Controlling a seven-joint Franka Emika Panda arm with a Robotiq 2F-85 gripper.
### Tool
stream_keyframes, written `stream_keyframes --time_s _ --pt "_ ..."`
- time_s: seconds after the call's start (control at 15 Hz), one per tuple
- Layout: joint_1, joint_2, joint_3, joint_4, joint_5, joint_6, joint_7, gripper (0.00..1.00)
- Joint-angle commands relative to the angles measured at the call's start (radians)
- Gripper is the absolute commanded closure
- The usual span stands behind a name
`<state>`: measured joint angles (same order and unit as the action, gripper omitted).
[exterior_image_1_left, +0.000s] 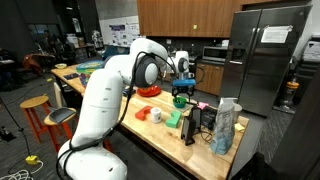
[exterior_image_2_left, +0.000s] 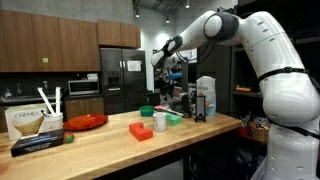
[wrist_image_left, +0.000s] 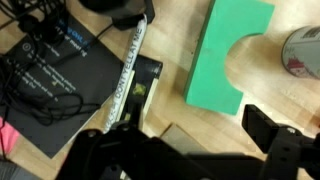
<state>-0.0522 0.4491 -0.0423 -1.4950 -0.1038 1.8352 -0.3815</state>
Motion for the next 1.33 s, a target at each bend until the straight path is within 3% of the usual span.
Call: stream_keyframes --time_s 0.0,0.33,0.6,1.0,1.27 --pt "-0.038 -0.171 0.009 -0.249 0.014 0.017 -0.009 0.00" --pt "-0.082 -0.338 0.000 -0.522 0.119 0.107 -0.067 0.00" --pt "-0.103 -0.486 -0.026 -0.751 0.231 0.216 -0.191 0.00" --pt "-0.089 -0.743 -0.123 -1.113 0.377 0.448 -0.467 0.00" --pt "-0.081 -0.925 -0.203 -1.310 0.401 0.469 -0.608 0.00"
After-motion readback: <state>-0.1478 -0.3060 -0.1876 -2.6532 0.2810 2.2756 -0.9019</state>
